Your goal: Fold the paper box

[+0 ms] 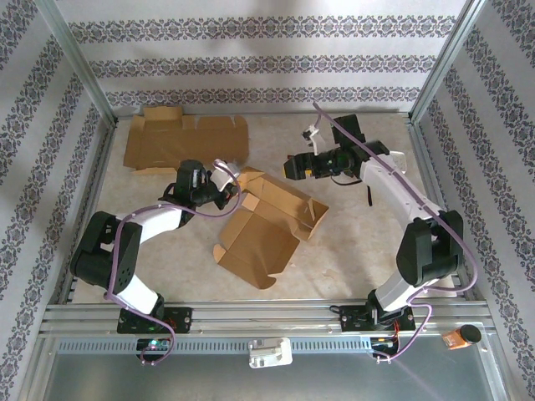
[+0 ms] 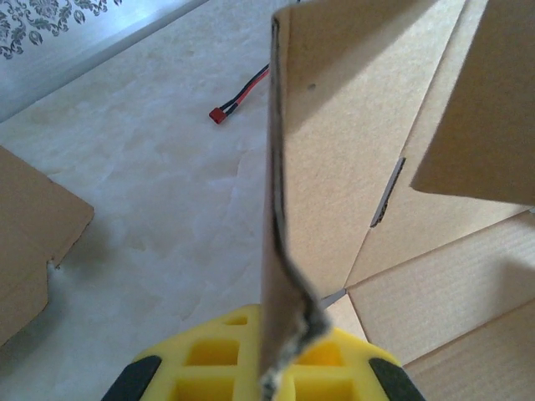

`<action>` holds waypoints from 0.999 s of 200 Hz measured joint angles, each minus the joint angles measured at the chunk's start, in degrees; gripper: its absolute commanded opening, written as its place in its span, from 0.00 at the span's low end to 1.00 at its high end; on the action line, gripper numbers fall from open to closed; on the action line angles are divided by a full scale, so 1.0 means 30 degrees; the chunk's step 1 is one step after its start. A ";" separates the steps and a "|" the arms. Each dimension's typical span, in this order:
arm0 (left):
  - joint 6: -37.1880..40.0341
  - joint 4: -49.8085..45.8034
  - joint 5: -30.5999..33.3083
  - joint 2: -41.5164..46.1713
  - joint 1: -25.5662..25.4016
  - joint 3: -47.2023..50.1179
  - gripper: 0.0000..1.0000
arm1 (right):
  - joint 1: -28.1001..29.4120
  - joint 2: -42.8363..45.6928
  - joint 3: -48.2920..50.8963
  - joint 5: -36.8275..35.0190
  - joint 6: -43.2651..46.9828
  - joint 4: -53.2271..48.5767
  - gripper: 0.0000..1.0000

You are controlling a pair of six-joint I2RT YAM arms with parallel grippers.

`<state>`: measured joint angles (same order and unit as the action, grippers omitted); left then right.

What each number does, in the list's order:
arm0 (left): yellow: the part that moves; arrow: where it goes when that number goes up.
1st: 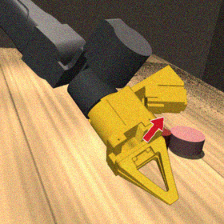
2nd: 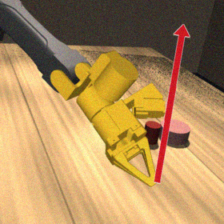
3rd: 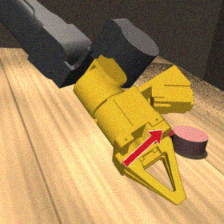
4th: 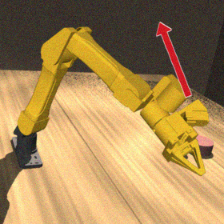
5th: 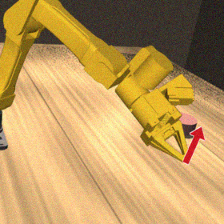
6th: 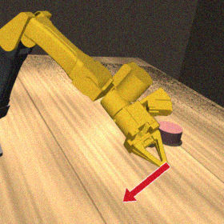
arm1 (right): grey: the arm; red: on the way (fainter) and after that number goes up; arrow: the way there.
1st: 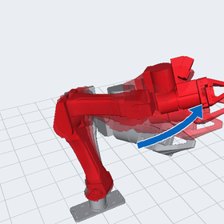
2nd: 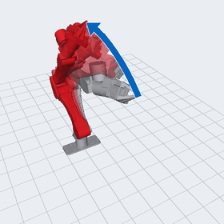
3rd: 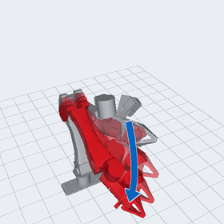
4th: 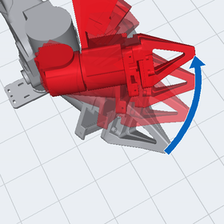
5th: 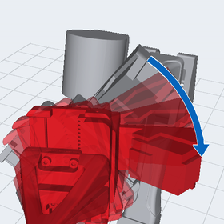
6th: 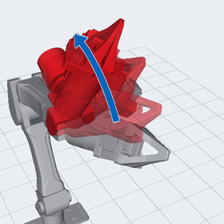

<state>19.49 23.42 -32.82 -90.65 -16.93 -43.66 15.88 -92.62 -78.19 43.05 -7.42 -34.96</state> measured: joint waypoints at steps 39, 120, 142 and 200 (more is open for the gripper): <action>-0.0036 -0.0036 0.0000 -0.0204 -0.0073 -0.0211 0.00 | 0.0000 -0.0918 0.0852 0.0918 -0.0284 0.0357 0.81; -0.0670 -0.0918 0.0408 -0.0488 -0.0495 -0.0619 0.00 | 0.0226 -0.1931 0.1122 0.0597 -0.0408 0.0590 0.75; -0.1107 -0.1377 0.0619 -0.0546 -0.0590 -0.0619 0.00 | 0.0350 -0.2091 0.1122 0.0379 -0.0415 0.0612 0.74; -0.5107 -0.2965 0.1545 -0.0561 -0.1078 -0.1384 0.00 | 0.0554 -0.1909 0.1362 0.0007 -0.0554 0.1209 0.65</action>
<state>4.16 14.52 -28.18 -92.33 -20.16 -47.81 17.54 -98.35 -74.11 43.07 -9.08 -31.33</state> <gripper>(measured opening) 0.043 0.669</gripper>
